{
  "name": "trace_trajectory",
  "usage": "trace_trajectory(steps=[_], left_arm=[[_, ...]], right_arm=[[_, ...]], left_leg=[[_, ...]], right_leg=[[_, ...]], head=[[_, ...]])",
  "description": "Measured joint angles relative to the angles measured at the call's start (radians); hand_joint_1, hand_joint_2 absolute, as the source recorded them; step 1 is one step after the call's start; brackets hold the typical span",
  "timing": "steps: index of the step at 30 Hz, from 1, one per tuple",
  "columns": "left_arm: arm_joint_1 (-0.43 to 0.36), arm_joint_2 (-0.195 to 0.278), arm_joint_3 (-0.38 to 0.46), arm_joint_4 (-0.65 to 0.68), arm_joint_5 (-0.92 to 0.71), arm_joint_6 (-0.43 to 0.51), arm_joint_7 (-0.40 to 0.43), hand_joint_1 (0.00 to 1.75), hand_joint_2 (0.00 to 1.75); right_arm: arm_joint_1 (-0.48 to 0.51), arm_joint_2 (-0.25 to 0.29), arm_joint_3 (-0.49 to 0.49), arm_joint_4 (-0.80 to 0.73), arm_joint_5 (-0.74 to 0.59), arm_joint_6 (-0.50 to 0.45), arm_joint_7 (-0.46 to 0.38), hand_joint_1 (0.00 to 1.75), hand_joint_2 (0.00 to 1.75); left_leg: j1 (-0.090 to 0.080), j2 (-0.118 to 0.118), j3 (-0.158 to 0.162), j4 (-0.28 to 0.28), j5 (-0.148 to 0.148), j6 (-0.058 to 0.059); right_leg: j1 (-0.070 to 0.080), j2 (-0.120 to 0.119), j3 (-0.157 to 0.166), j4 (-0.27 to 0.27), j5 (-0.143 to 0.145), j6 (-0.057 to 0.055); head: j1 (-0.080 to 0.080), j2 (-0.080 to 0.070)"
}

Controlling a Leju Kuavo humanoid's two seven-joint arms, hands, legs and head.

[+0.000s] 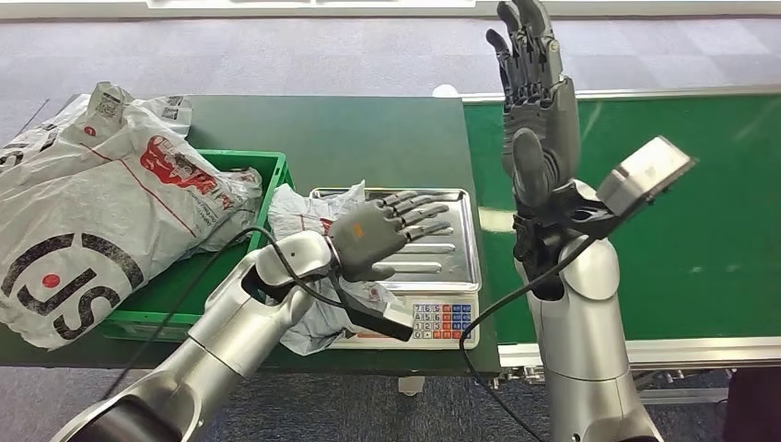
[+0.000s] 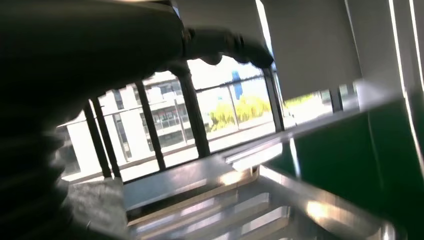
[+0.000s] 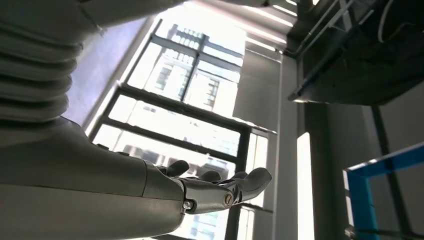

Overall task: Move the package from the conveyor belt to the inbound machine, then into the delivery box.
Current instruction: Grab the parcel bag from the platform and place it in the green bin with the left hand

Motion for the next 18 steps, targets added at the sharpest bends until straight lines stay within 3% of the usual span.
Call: trace_trajectory(steps=[3, 7, 18], left_arm=[[-0.058, 0.024, -0.135, 0.101, 0.093, 0.016, 0.007, 0.00, 1.75], [-0.103, 0.039, -0.225, 0.171, 0.160, 0.017, 0.012, 0.00, 1.75], [-0.145, 0.048, -0.287, 0.229, 0.166, 0.025, 0.012, 0.00, 1.75]], right_arm=[[0.025, -0.005, 0.000, -0.070, 0.011, 0.001, -0.019, 0.00, 1.75], [0.039, -0.009, 0.000, -0.118, 0.015, 0.000, -0.027, 0.00, 1.75], [0.049, -0.013, 0.000, -0.152, 0.016, 0.000, -0.028, 0.00, 1.75]], left_leg=[[-0.003, 0.011, 0.004, 0.001, -0.002, 0.002], [-0.002, 0.002, 0.004, -0.001, 0.001, 0.000], [-0.001, 0.000, 0.004, -0.002, 0.002, -0.002]], right_leg=[[-0.001, 0.010, -0.002, 0.000, 0.001, 0.001], [0.002, 0.000, 0.000, 0.000, -0.001, 0.000], [0.003, -0.001, 0.001, 0.001, -0.001, -0.001]], head=[[-0.001, 0.000], [-0.001, 0.000], [0.000, 0.000]])
